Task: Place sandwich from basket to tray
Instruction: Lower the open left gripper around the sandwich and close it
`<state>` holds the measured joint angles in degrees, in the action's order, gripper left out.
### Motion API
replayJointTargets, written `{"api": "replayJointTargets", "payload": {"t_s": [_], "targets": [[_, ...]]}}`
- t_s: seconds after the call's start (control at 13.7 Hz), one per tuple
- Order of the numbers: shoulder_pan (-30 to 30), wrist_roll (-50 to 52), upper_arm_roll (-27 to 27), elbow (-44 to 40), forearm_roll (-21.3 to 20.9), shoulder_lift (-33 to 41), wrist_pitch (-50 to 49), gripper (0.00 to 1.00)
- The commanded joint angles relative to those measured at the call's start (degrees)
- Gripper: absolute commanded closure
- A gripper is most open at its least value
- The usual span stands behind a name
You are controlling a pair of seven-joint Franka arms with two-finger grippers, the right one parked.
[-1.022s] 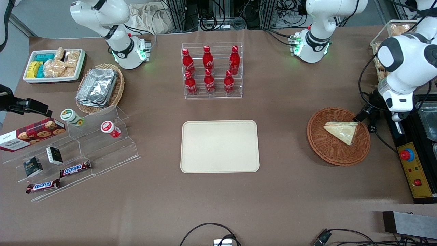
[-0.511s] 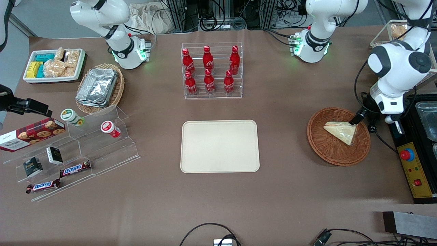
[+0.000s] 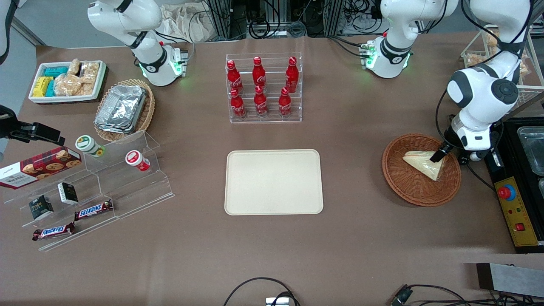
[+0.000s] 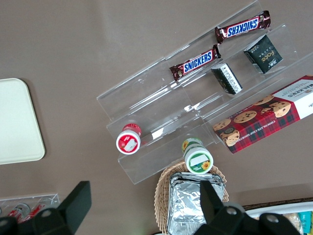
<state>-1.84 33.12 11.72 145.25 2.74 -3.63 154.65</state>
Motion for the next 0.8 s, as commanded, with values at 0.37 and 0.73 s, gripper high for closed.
{"api": "replayJointTargets", "payload": {"t_s": [0.37, 0.73], "targets": [[-0.53, 0.27, -0.38, -0.05, 1.57, -3.84, 5.22, 0.06], [-0.89, 0.19, -0.82, -0.32, 5.53, -4.19, 5.66, 0.71]]}}
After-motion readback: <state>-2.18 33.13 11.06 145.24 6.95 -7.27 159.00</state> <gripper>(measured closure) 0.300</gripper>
